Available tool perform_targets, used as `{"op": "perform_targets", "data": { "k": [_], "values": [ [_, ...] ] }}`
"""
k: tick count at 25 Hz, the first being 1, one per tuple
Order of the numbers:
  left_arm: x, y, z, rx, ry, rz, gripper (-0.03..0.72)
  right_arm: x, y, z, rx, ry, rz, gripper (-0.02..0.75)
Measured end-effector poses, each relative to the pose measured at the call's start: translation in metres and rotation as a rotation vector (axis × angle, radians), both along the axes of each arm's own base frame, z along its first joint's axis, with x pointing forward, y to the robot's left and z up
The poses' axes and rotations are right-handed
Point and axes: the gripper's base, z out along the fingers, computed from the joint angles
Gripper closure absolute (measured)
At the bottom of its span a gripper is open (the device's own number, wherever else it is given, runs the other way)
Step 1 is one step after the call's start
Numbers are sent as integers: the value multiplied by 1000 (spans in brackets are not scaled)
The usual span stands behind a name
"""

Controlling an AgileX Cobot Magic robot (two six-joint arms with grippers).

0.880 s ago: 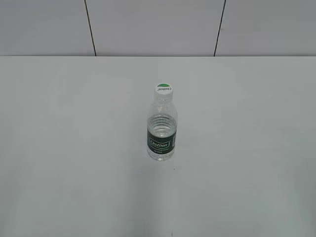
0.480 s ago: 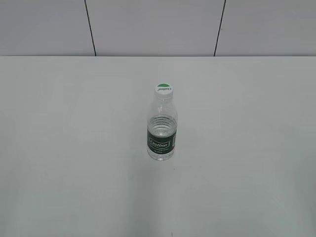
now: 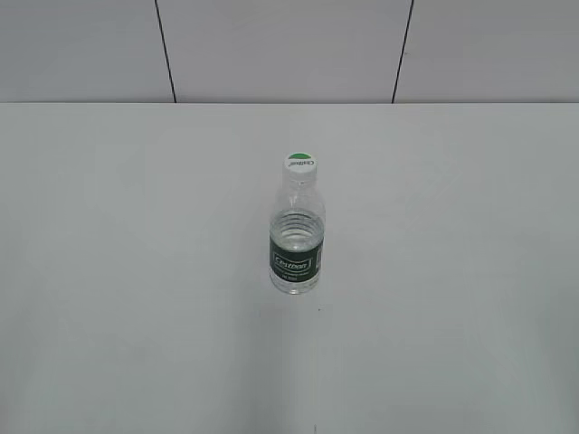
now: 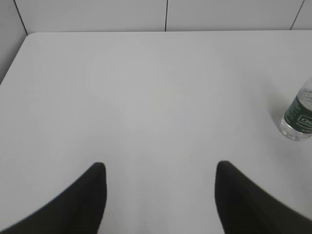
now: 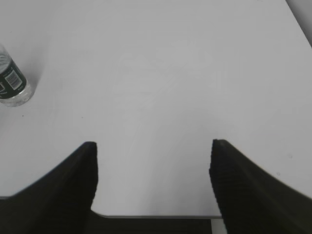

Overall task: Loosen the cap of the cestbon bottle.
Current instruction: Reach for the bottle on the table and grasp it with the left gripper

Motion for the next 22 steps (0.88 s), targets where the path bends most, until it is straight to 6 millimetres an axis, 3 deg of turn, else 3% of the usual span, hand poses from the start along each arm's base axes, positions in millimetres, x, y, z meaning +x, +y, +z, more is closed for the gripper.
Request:
{"op": "perform_targets", "data": {
  "k": [18,22],
  "values": [
    [3,0,0,-2,15,0,280,0,0,0,0,0,0,187],
    [7,0,10,-10,-47,1,291,0,0,0,0,0,0,187]
  ]
}}
